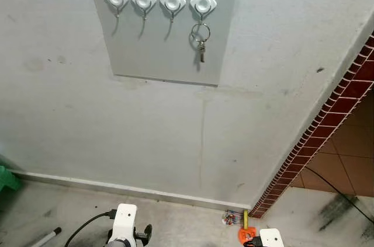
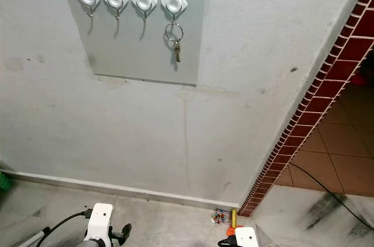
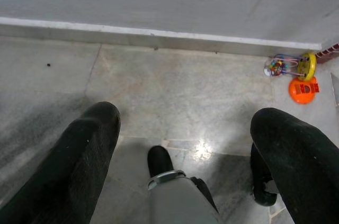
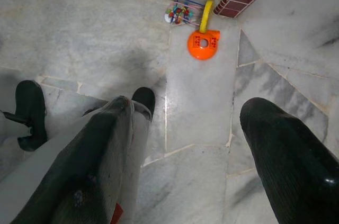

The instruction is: Hang keys on a hook

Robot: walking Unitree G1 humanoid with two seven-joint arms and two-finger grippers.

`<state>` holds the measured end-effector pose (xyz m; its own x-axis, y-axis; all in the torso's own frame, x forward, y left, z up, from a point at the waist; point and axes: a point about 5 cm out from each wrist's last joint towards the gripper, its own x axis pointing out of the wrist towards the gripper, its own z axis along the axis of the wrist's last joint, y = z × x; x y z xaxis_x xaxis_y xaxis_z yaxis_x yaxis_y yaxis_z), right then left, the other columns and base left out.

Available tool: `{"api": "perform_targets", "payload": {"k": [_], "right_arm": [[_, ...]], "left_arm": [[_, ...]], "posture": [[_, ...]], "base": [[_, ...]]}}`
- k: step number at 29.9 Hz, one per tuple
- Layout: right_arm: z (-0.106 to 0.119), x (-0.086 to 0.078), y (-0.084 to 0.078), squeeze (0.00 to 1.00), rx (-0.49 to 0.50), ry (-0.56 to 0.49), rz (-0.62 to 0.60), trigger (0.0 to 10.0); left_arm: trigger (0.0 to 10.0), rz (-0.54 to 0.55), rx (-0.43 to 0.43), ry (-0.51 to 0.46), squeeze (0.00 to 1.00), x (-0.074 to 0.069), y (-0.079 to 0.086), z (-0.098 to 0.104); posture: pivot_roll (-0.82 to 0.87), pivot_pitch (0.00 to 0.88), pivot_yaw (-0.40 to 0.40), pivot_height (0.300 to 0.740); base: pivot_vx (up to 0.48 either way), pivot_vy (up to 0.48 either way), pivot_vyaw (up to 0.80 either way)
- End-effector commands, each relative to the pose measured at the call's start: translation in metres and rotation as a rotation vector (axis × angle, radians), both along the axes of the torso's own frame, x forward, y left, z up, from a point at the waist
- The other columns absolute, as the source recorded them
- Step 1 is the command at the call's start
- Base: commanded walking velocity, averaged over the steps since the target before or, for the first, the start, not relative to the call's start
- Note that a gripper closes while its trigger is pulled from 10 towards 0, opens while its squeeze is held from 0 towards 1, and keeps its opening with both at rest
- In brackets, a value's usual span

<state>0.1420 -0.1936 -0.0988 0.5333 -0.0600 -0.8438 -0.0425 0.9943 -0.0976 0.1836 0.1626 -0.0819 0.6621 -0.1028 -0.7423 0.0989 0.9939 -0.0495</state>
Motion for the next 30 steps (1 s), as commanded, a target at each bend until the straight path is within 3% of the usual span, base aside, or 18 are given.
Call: {"api": "perform_targets", "payload": {"k": [1,30], "right_arm": [[0.0001,0.0005,-0.0001,0.00,-0.002,0.002,0.001,10.0],[-0.0024,-0.0033,0.0059,0.00,0.011,0.025,-0.002,10.0]], "left_arm": [[10.0,0.006,0.004,0.013,0.00,-0.0034,0.0002,-0.0019],[10.0,0.014,0.008,0.015,0.00,-0.0041,0.0022,-0.0021]], "posture": [[-0.02,0.000,-0.010,0.740],[-0.02,0.000,-0.003,0.740]], "base": [[0.000,0.000,0.00],[0.000,0.000,0.00]]}}
